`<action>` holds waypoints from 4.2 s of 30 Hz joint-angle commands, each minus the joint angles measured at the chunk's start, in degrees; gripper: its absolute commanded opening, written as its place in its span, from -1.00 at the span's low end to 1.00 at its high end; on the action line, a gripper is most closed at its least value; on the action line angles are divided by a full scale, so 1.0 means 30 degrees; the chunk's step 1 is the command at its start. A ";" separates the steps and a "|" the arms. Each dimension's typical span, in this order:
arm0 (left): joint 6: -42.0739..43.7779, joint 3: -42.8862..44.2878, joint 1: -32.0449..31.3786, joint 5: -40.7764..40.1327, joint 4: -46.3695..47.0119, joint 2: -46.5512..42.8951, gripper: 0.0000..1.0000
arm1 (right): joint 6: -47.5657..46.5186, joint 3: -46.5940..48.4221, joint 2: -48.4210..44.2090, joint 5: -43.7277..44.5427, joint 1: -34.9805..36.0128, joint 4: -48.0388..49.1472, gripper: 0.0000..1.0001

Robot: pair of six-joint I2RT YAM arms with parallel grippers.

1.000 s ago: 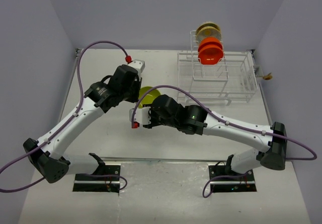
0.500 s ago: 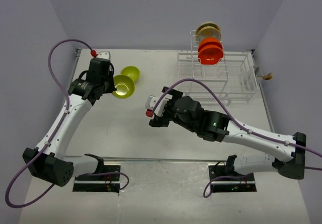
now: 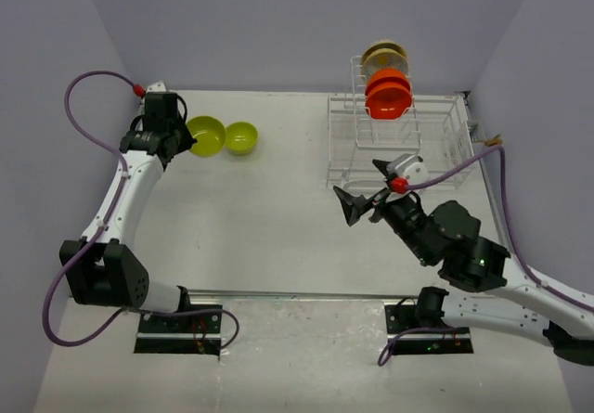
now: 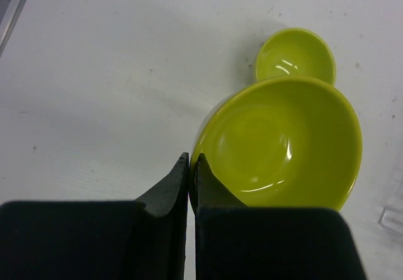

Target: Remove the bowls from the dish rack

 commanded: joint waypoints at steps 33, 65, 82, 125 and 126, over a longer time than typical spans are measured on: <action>-0.1181 1.1549 -0.0678 0.2742 0.1426 1.4362 -1.00 | 0.1347 -0.3914 -0.2076 0.1442 -0.0919 0.0453 0.98; -0.1825 0.7214 -0.0795 0.3239 0.2070 1.1316 -0.39 | 0.1288 -0.4119 -0.1840 0.1677 -0.0919 0.0453 0.98; -0.0451 -0.3942 -0.2551 0.1573 0.2131 -0.7011 1.00 | 0.9685 -0.3272 -0.0113 -0.4215 -0.8240 0.0453 0.98; 0.1837 -1.0805 -0.2641 0.2068 0.3271 -1.8128 1.00 | 3.3425 0.3235 1.1929 -0.3538 -1.7413 0.6926 -0.09; 0.1866 -1.0805 -0.2641 0.2097 0.3300 -1.8129 1.00 | 3.3658 0.3234 1.2103 -0.3480 -1.7413 0.6927 -0.15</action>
